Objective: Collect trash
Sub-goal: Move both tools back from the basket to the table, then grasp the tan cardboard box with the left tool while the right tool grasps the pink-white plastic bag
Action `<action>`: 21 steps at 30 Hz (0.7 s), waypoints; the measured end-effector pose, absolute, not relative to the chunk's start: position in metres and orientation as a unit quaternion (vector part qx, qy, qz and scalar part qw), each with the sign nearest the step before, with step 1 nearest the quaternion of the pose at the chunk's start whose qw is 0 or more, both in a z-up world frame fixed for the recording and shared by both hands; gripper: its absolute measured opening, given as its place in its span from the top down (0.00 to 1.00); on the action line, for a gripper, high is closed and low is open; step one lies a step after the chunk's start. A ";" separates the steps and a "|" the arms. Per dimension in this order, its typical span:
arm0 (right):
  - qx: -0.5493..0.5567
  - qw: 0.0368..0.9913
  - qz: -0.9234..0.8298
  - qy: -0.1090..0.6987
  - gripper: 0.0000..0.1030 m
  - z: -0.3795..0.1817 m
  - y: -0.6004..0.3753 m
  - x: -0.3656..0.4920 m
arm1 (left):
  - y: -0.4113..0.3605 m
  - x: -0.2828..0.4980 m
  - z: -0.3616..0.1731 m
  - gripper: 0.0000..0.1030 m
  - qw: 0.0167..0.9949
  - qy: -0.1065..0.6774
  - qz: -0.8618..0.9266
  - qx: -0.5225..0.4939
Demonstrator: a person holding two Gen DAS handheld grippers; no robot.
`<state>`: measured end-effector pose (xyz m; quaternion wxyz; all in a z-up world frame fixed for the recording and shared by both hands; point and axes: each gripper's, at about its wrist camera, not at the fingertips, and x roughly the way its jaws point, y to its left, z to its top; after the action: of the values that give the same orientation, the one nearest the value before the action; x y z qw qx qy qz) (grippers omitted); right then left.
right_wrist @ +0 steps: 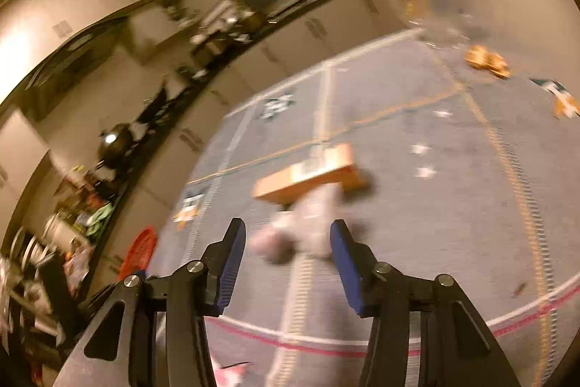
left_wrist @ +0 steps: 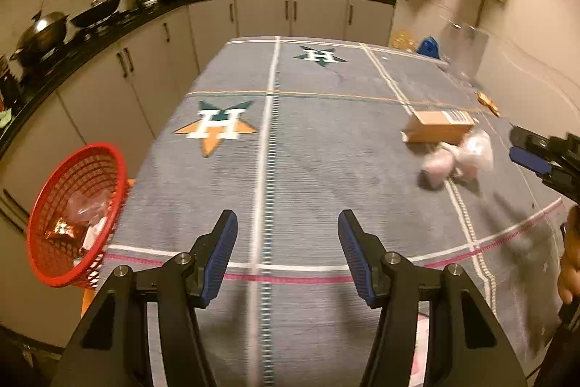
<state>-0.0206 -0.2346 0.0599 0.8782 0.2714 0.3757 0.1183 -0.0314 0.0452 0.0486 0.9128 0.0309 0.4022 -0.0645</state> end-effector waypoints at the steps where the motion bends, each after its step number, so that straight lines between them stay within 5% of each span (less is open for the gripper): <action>1: 0.274 0.874 0.110 0.385 0.46 0.056 -0.239 -0.016 | 0.040 -0.032 0.047 0.45 0.912 0.402 -0.067 0.037; 21: 0.263 0.855 0.105 0.434 0.46 0.021 -0.225 0.034 | 0.026 -0.021 0.036 0.44 0.906 0.415 -0.069 0.051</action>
<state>0.0335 -0.2247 0.0205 0.8551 0.2626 0.4344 0.1054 -0.0206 0.0256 0.0361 0.9058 0.0506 0.4150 -0.0687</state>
